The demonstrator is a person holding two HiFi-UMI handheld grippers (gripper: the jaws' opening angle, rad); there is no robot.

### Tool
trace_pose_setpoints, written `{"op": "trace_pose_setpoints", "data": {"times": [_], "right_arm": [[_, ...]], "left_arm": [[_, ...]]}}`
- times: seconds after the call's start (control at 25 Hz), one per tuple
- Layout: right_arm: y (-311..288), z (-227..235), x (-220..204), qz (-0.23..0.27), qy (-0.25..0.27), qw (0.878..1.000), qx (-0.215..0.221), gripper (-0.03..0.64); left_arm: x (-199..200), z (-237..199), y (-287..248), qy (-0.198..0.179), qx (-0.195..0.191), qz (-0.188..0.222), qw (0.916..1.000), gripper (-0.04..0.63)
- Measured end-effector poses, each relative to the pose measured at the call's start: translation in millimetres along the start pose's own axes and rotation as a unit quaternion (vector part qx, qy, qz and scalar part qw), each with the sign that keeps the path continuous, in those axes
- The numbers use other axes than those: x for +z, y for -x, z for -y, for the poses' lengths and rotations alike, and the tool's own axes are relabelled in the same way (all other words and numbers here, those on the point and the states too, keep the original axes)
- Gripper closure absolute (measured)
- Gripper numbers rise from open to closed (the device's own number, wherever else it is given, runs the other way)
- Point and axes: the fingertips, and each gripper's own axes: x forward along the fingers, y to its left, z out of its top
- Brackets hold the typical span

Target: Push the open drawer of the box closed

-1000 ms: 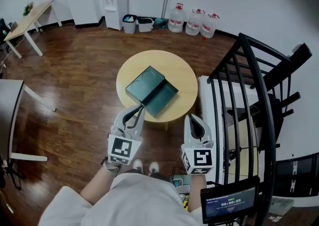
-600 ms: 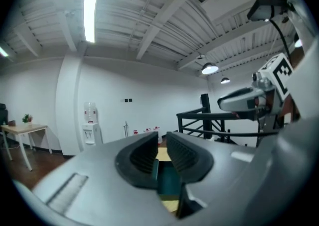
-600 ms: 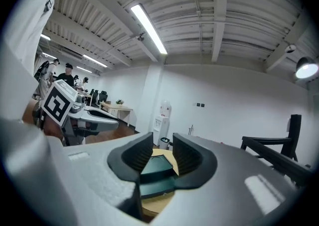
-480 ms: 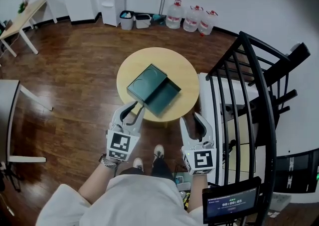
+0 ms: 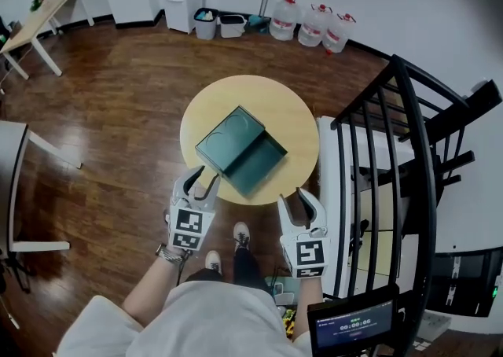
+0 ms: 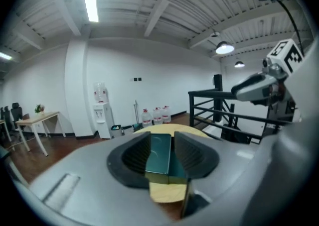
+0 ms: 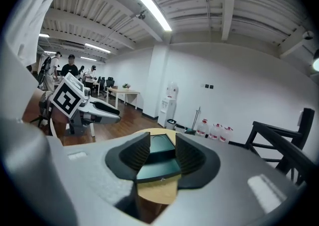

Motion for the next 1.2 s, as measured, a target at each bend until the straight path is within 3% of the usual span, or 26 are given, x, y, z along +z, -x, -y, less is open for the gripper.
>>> {"op": "trace_pose_setpoints", "data": {"times": [0.4, 0.68, 0.92, 1.2], "right_arm": [[-53, 8, -56, -0.062, -0.031, 0.996, 0.064, 0.466], [-83, -4, -128, -0.144, -0.027, 0.983, 0.110, 0.465], [-99, -26, -173, -0.183, -0.059, 0.970, 0.146, 0.465], [-119, -38, -220, -0.232, -0.076, 0.956, 0.165, 0.466]], "left_arm": [[-63, -33, -60, 0.075, 0.046, -0.076, 0.9932, 0.433], [-102, -49, -81, 0.143, 0.092, -0.131, 0.9767, 0.403], [-133, -51, -75, 0.158, 0.104, -0.171, 0.9670, 0.390], [-139, -44, -79, 0.175, 0.100, -0.187, 0.9614, 0.387]]}}
